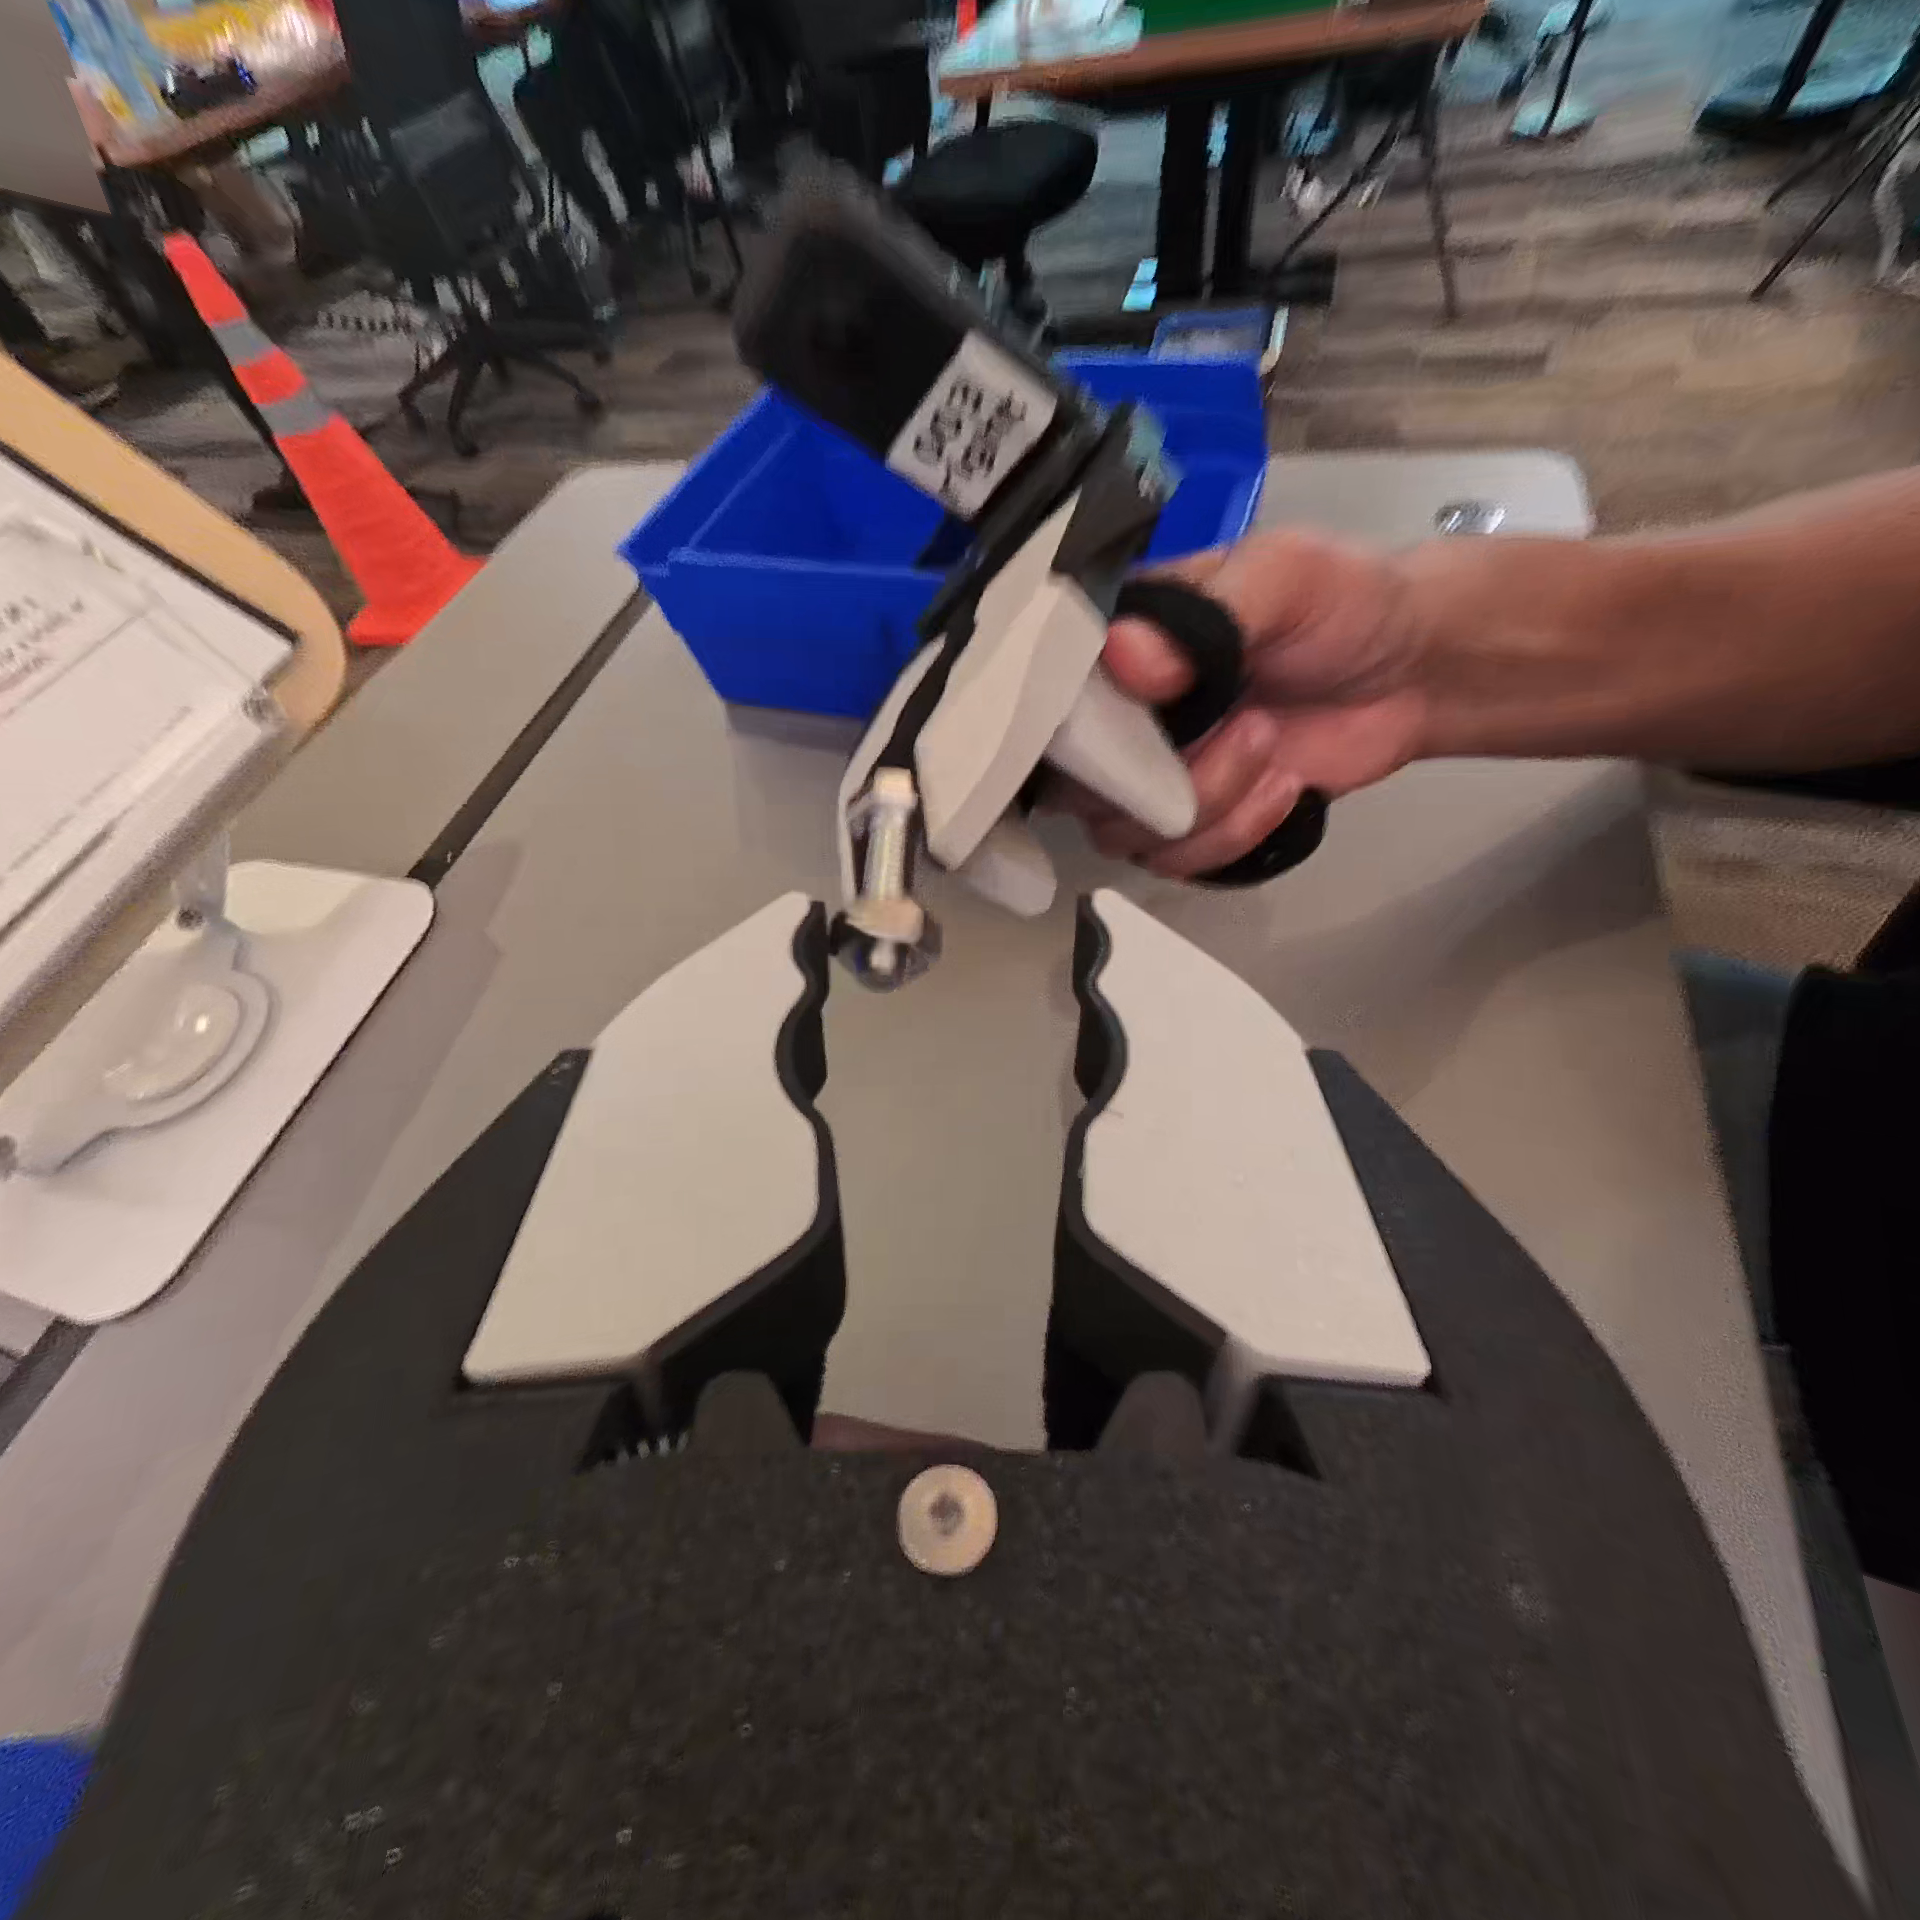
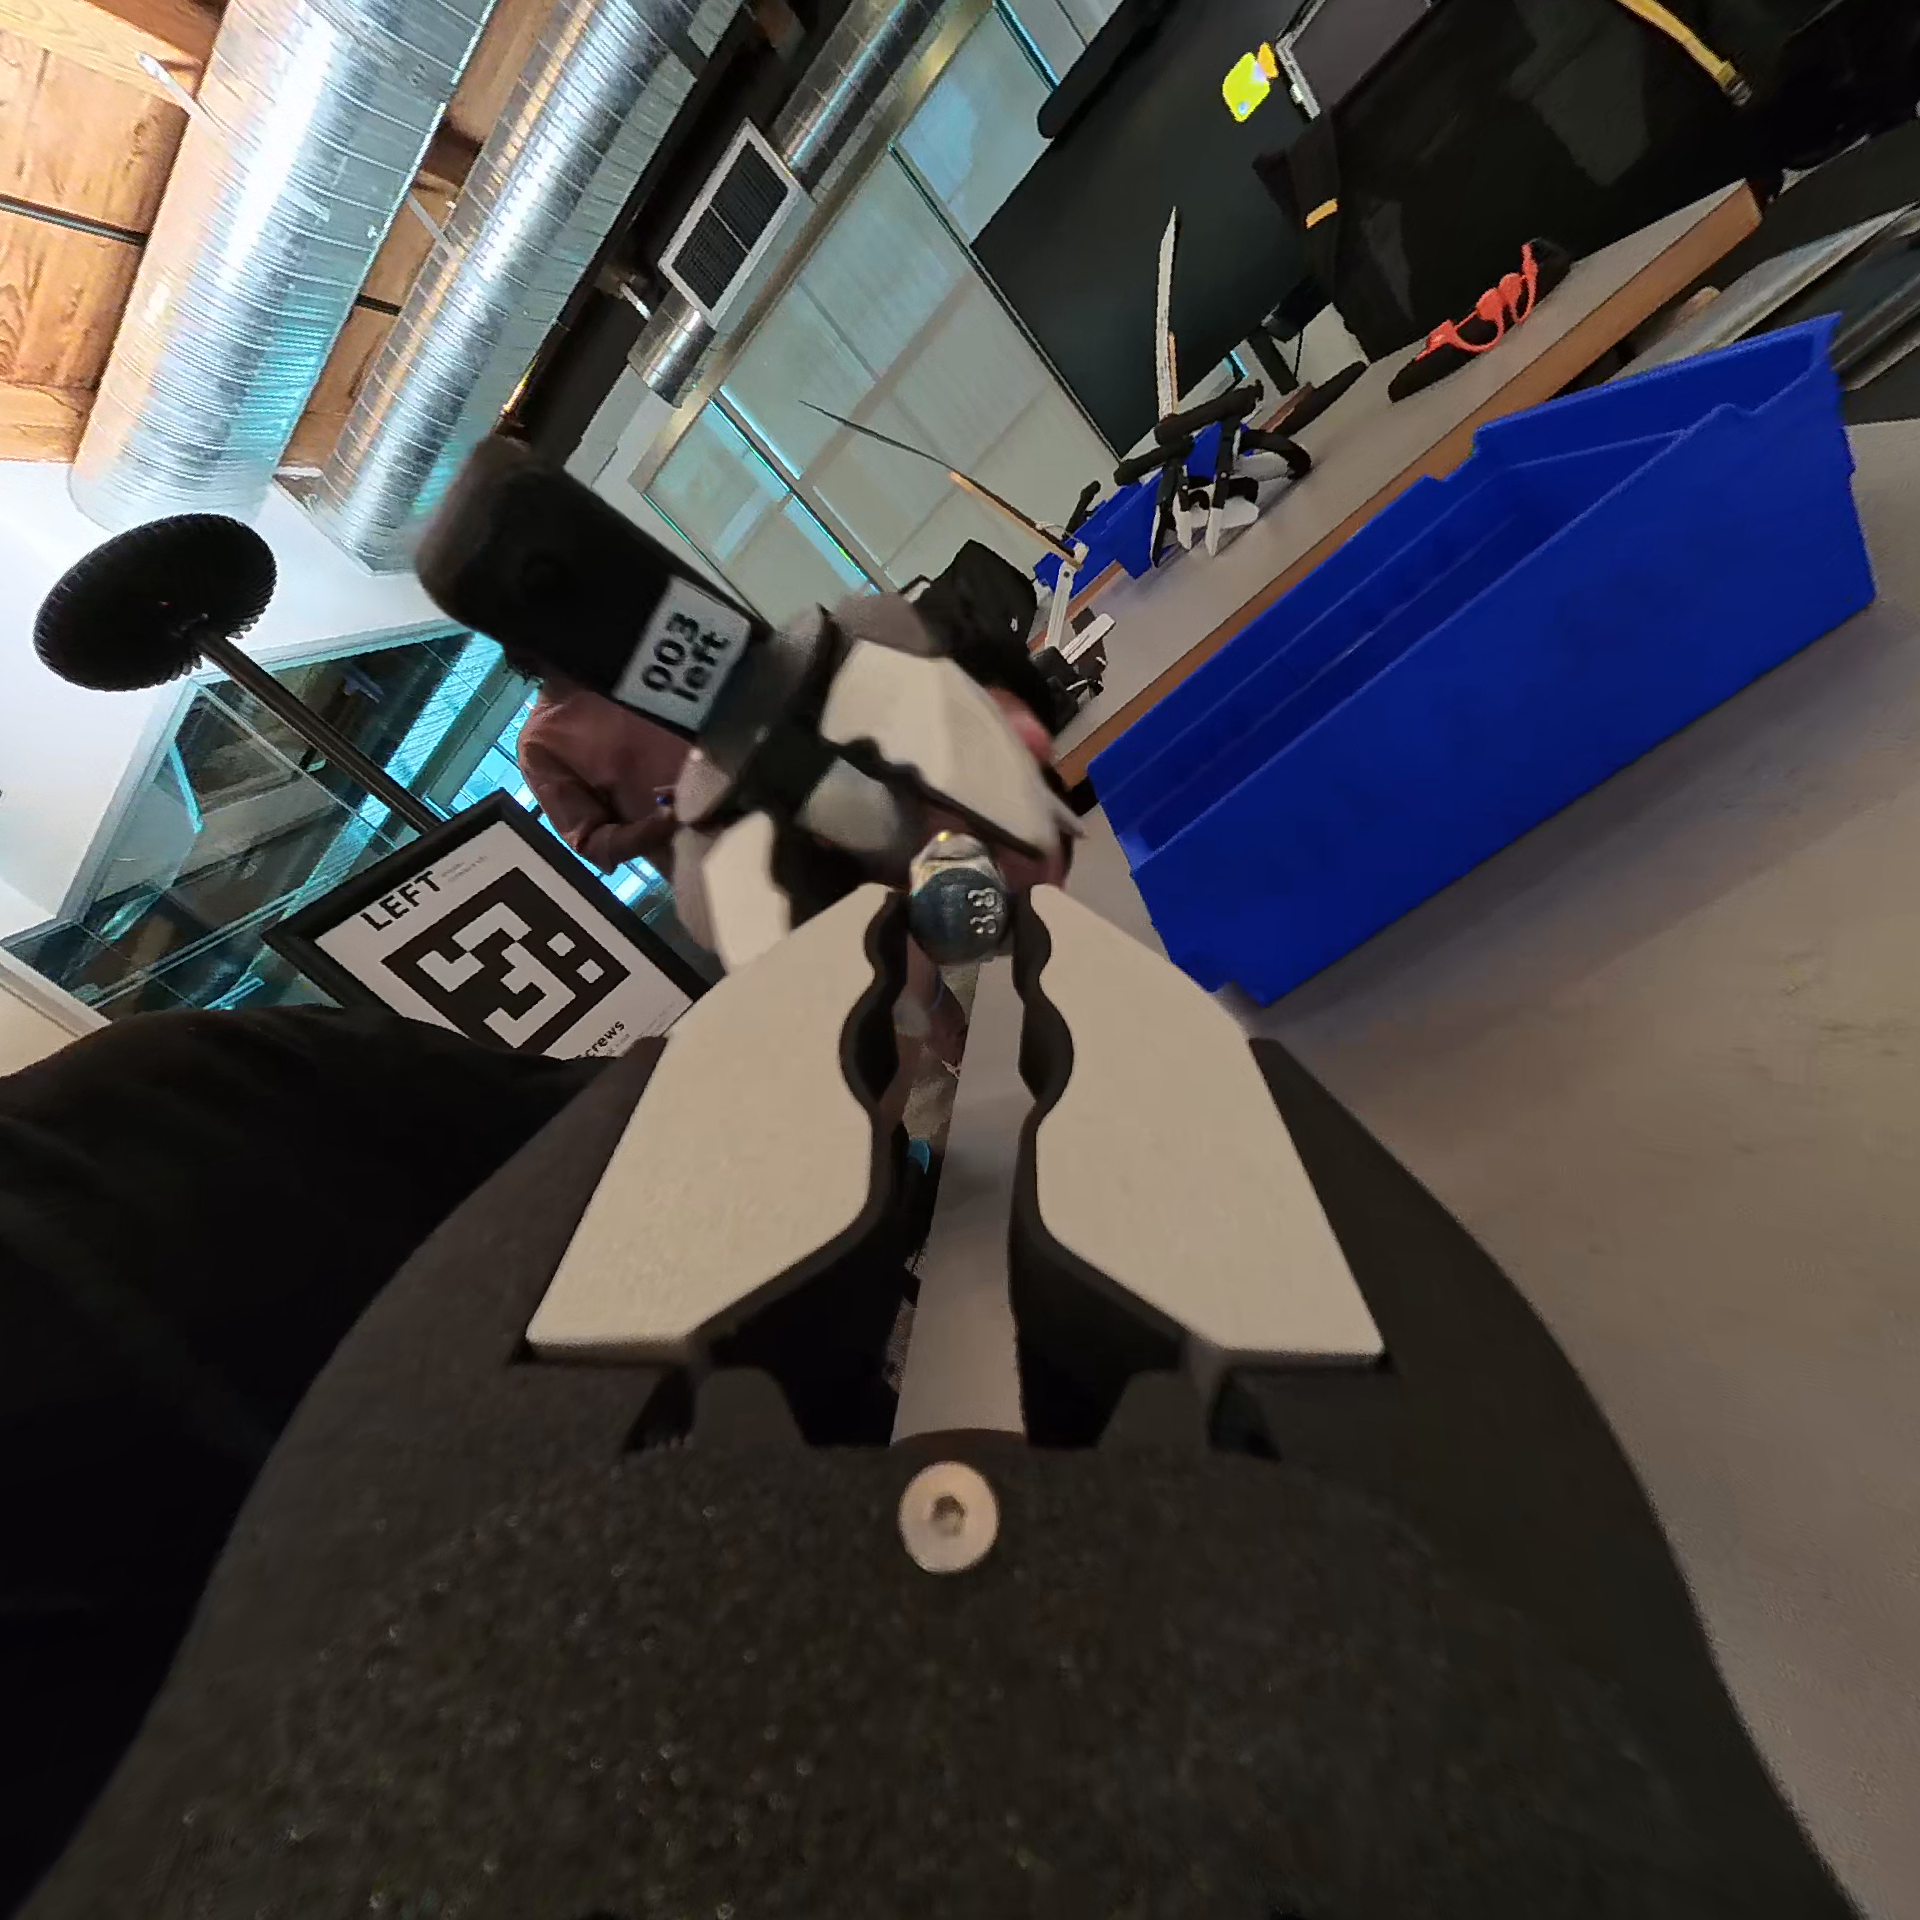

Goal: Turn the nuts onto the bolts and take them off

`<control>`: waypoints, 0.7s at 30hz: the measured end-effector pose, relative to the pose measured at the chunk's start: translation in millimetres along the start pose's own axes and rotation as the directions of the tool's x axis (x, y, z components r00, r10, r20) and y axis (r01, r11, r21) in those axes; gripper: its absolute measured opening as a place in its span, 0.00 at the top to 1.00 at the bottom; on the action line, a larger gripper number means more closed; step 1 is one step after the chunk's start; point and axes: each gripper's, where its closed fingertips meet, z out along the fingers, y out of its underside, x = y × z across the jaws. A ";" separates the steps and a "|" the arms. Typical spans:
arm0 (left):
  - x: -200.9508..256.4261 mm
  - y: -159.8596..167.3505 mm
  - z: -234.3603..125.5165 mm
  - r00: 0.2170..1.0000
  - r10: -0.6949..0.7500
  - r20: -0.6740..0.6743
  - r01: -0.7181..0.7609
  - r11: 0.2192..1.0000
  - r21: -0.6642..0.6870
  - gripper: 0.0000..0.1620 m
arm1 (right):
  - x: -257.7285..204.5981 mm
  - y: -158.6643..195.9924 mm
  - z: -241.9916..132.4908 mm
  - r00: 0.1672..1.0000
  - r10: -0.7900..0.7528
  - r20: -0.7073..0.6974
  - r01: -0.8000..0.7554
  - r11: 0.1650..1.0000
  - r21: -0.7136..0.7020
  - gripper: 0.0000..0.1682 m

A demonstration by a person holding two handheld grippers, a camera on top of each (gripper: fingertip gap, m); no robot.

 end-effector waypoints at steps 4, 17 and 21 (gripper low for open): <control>-16.0 34.2 14.2 0.995 0.046 0.089 -0.031 0.987 -0.157 0.73 | -4.1 -2.8 -0.5 1.000 -0.011 -0.005 0.011 1.000 0.000 0.88; -4.4 25.8 13.7 0.995 0.072 0.062 -0.059 0.980 -0.192 0.73 | 2.2 3.3 2.4 0.999 0.012 -0.040 -0.013 1.000 -0.023 0.89; -11.9 40.1 17.6 1.000 -0.008 0.030 0.014 0.982 -0.190 0.74 | -1.1 1.5 2.0 0.999 0.010 -0.030 -0.011 1.000 -0.019 0.89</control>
